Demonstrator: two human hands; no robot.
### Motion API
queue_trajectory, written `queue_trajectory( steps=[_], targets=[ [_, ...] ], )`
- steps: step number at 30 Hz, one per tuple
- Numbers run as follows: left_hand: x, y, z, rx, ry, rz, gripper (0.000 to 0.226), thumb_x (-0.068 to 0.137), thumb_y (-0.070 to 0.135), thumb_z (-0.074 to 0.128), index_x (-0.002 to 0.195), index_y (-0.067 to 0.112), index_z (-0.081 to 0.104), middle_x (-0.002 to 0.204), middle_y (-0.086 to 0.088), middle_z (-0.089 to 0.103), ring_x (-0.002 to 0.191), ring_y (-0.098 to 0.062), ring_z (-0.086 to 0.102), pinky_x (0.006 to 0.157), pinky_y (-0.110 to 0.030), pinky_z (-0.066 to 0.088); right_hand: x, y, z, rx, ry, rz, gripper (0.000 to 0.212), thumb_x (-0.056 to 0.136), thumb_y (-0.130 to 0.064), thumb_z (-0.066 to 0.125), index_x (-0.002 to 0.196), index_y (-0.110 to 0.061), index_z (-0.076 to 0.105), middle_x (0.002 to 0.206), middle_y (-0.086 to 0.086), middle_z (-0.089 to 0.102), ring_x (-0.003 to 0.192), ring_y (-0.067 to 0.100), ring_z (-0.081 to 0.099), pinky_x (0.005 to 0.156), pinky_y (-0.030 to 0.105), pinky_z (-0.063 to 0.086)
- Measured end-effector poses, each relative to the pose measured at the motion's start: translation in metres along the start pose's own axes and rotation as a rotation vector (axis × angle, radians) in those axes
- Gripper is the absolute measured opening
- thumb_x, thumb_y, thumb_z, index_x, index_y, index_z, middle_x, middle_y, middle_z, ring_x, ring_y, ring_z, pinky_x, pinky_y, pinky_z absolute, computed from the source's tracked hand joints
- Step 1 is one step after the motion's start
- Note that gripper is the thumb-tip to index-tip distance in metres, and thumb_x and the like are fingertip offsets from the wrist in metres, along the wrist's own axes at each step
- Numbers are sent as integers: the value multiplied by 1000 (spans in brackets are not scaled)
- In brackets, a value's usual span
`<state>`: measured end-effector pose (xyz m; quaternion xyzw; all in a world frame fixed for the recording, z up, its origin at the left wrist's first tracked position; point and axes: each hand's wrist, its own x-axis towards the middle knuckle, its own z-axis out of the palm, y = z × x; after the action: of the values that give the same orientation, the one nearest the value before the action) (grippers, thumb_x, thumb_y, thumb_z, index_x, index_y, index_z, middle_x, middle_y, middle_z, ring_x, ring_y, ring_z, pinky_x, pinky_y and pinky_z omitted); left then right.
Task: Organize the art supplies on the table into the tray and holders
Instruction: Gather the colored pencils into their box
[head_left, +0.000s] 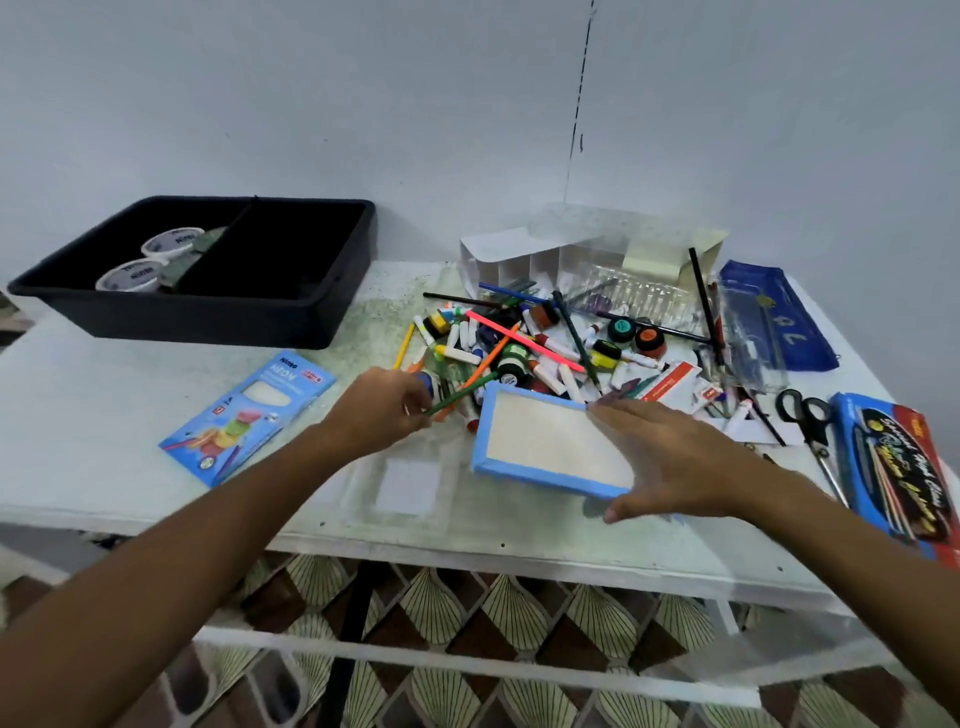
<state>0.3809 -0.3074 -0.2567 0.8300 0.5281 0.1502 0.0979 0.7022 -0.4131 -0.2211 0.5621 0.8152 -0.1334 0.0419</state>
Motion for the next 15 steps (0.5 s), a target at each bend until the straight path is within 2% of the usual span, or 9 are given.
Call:
queue_trajectory(
  steps=[3,5,7,8,11,13,15],
  targets=[
    [-4,-7,4,-20,-13,12,19,74,22,82,89,14,75,82,-3,73,67,-12,58,67,-20,40,-3,-13,12,-81,-48,-89,131,50,-100,27,154,-21,15,156,1,27,140,18,28,111,30,25],
    [-6,-8,5,-35,-13,35,20,74,23,82,90,14,74,82,-1,72,65,-10,57,68,-21,42,-6,-17,22,-147,-45,-127,121,60,-96,25,151,-17,26,147,7,40,132,25,41,106,36,35],
    [-7,-7,6,-39,-15,67,23,74,24,83,92,13,73,83,-1,72,66,-12,59,67,-24,45,-9,-18,30,-147,-40,-119,111,69,-93,25,144,-13,42,133,11,55,117,29,57,94,40,47],
    [-7,-7,7,-41,-13,84,24,74,24,83,92,12,73,84,-1,72,67,-13,59,67,-24,44,-11,-18,32,-153,-39,-128,111,70,-93,24,144,-13,42,134,11,55,117,29,56,95,41,46],
    [-8,-7,8,-46,-1,107,29,74,25,83,96,11,72,87,-1,70,67,-11,54,66,-24,40,-15,-15,36,-133,-65,-137,116,64,-94,30,151,-18,29,149,8,39,135,29,40,108,41,33],
    [-9,-9,9,-41,12,121,31,74,26,83,98,10,71,88,-3,70,68,-12,53,66,-26,43,-18,-14,43,-137,-45,-121,112,67,-93,33,147,-16,39,144,10,46,129,30,47,104,43,39],
    [-11,-8,11,-29,50,160,31,76,29,81,98,9,71,87,-4,69,70,-17,56,65,-29,46,-20,-11,48,-136,-32,-130,111,66,-92,37,147,-17,37,146,8,43,133,29,43,107,42,35]
  ],
)
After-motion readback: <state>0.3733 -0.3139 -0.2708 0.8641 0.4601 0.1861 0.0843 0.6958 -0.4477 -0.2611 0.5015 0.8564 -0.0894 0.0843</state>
